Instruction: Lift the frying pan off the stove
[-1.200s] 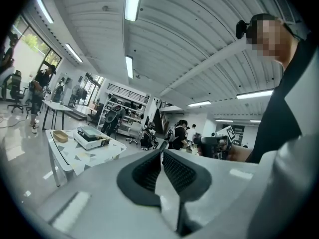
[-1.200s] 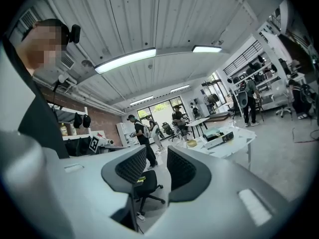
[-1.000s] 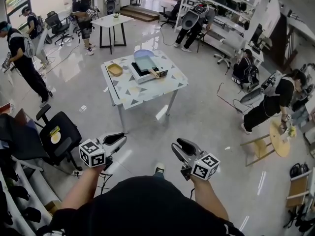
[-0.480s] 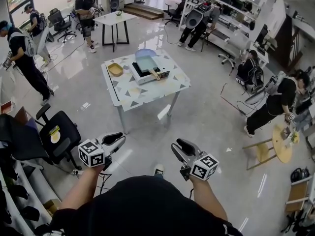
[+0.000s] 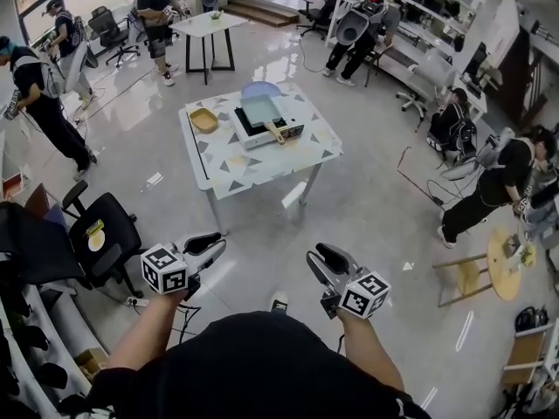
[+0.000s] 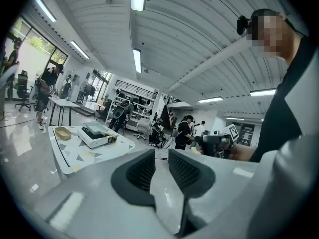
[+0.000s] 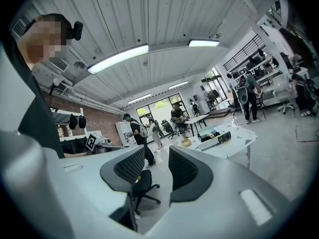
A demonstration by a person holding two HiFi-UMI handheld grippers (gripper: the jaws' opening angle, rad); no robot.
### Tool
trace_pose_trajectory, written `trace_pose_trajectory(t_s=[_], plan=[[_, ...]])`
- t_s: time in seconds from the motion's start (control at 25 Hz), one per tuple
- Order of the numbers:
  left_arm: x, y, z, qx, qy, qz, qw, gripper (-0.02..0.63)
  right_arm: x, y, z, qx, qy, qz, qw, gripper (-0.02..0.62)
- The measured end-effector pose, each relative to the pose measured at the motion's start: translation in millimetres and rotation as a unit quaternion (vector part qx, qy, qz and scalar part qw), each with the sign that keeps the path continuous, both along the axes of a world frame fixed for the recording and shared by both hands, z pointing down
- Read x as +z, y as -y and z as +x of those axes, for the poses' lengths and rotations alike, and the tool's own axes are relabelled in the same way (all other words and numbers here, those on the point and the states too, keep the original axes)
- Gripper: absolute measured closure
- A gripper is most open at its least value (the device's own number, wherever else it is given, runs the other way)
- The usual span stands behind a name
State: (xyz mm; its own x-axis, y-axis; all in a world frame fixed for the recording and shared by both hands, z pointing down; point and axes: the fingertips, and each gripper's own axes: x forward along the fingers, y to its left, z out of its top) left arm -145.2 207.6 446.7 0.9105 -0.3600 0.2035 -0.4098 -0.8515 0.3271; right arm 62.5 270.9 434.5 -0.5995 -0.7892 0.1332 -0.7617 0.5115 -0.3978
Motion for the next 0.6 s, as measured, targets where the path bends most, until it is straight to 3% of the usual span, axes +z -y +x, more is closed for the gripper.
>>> trace_pose_trajectory(t_s=[0.6], plan=[[22, 52, 28, -0.017, 0.004, -0.029, 0.9994, 0.523, 16, 54, 23, -0.019, 0.004, -0.016, 1.000, 0.416]])
